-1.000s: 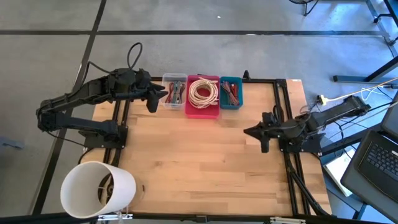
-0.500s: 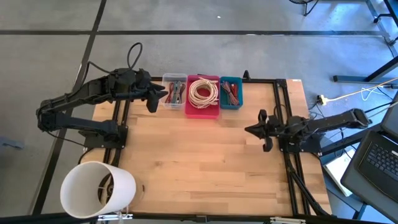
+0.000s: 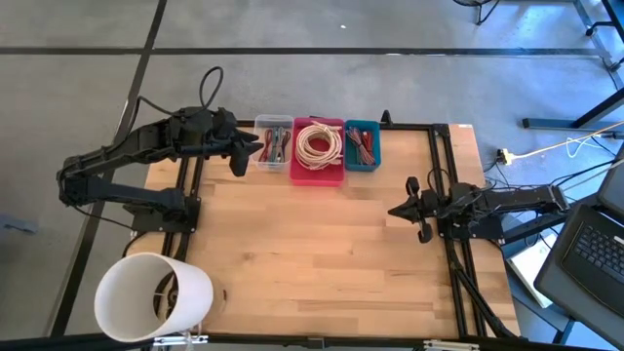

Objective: Pick & Place USB Port
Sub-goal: Return to Home Position

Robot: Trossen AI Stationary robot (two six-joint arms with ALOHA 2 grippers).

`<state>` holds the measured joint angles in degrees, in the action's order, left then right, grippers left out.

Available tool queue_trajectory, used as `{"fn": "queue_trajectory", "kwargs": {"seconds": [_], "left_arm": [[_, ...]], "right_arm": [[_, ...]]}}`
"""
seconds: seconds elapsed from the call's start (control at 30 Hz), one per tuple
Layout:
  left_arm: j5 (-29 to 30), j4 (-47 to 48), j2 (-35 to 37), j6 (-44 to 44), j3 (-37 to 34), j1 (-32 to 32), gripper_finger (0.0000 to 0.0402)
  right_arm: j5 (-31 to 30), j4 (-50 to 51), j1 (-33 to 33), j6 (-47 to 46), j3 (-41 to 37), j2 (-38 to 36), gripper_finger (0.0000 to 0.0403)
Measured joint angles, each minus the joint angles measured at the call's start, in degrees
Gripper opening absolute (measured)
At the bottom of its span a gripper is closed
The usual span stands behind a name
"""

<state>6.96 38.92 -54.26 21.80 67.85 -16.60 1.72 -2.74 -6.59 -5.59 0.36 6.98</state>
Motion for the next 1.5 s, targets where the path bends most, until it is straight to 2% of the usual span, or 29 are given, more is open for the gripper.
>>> {"fn": "queue_trajectory", "kwargs": {"seconds": [0.13,0.4,0.53,1.4,1.5], "left_arm": [[0.0,0.0,0.0,0.0,0.0,0.02,0.0143],[0.0,-0.09,0.0,0.0,0.0,0.02,0.0143],[0.0,-0.09,0.0,0.0,0.0,0.02,0.0143],[0.0,0.01,0.0,-0.02,0.0,0.02,0.0143],[2.17,-2.96,0.11,-1.65,-0.8,0.11,0.0143]], "right_arm": [[-0.4,1.23,0.02,-1.36,0.0,-3.43,0.0002],[-2.8,0.76,4.88,4.79,0.01,-7.02,0.0004],[-3.2,0.84,6.78,4.61,0.04,-6.97,0.0005],[-3.18,0.89,6.84,4.59,0.04,-6.14,0.0006],[-3.17,0.89,6.84,4.59,0.04,-6.14,0.0006]]}}
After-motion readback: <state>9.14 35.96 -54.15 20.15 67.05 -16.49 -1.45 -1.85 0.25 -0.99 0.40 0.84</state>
